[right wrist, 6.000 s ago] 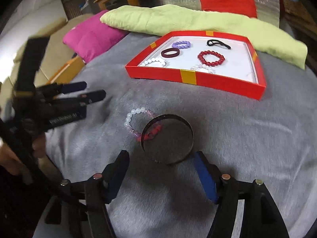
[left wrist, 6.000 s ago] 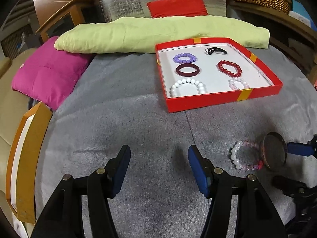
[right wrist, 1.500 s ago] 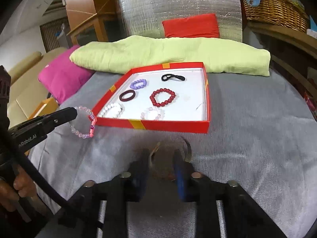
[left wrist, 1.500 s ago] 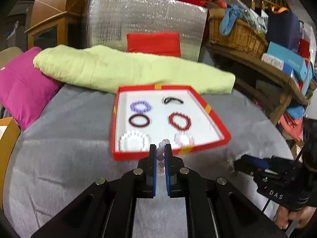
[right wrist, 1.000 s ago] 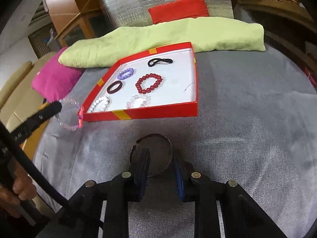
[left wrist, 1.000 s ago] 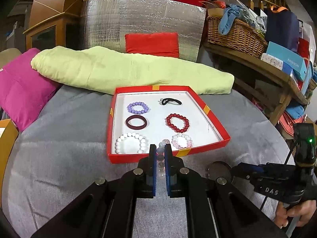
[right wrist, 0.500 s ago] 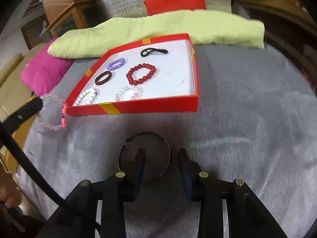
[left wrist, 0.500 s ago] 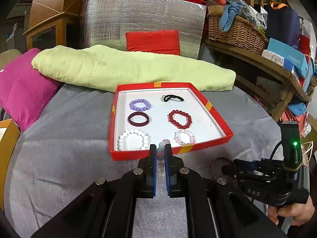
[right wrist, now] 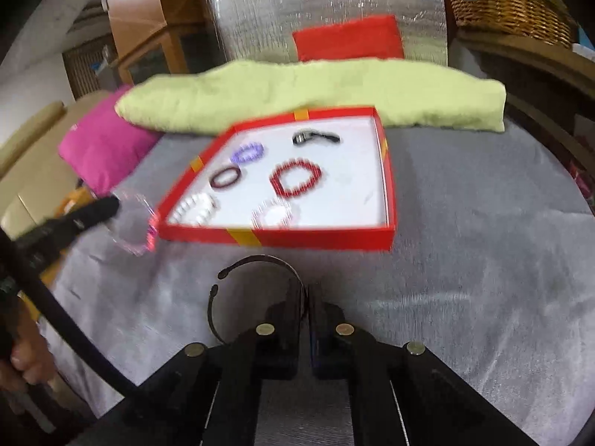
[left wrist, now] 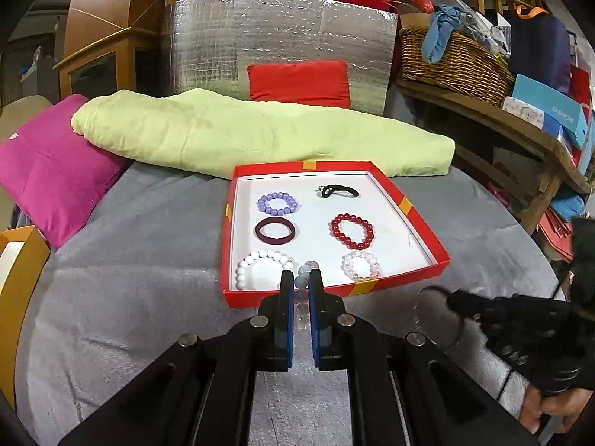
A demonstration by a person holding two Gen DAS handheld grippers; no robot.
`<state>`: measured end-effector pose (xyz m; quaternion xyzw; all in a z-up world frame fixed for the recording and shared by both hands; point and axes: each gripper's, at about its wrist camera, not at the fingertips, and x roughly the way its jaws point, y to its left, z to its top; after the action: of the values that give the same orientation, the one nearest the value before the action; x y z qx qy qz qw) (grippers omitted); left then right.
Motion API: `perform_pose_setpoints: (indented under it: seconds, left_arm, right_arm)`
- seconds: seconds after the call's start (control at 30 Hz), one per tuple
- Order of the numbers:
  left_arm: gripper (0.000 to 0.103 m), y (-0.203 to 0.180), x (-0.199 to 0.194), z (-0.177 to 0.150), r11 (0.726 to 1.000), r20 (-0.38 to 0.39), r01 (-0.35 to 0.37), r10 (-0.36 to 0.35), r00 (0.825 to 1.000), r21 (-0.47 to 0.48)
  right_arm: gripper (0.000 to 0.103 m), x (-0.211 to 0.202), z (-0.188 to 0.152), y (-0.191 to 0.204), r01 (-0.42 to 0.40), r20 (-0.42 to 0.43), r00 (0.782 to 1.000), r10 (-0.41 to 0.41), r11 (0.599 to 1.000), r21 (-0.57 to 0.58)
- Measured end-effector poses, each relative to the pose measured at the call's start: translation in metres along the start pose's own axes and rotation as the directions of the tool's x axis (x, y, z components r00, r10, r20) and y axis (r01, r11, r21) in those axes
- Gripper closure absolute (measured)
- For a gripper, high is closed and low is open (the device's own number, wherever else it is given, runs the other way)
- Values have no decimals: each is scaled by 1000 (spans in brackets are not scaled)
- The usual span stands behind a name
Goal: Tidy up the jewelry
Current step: 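Lower the bead bracelet into the box with the left tool while the right tool lowers the bangle beside it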
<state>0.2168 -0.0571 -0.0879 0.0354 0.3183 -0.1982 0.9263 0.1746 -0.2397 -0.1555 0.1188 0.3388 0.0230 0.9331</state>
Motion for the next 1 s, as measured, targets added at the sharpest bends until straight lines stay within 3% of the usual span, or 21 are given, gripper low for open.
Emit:
perform_pose_setpoints:
  seconds: [0.27,0.63,1.0]
  left_arm:
    - [95,-3,7,10,999,19,-35,35,999,7]
    - [95,-9,27,26,999,38,-49,49,998,-4]
    - [95,-13,70,39,995,-26,-101,101,995,-5]
  right_arm:
    - [99,-17,22,-1,-36,118,993,29,998,56]
    - [99,4,42,-7,-24,132,991,9,994,106]
    - [99,27,64,-18,-14,149,989,-8,989,146]
